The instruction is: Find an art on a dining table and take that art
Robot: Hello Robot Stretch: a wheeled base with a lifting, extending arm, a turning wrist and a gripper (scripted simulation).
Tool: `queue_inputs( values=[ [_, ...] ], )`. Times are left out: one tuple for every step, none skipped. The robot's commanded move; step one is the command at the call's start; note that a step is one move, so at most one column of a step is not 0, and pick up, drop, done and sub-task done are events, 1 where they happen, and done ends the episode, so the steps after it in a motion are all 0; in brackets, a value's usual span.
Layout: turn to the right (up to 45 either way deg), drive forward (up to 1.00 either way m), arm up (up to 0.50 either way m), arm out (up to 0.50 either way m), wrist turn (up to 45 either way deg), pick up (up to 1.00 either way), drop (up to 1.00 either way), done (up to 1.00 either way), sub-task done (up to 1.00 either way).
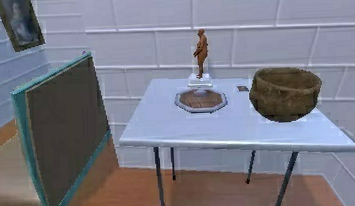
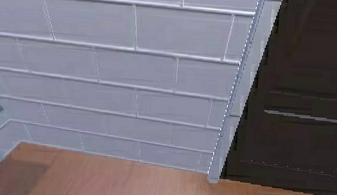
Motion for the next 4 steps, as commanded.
queue_inputs(
  values=[
    [6.0, 0.00, 0.00, 0.00, 0.0, 0.00, 0.00, 0.00, 0.00],
    [0.0, 0.10, 0.00, 0.00, 0.0, 0.00, 0.00, 0.00, 0.00],
    [-45.0, 0.00, 0.00, 0.00, 0.0, 0.00, 0.00, 0.00, 0.00],
    [-39.0, 0.00, 0.00, 0.00, 0.0, 0.00, 0.00, 0.00, 0.00]
  ],
)
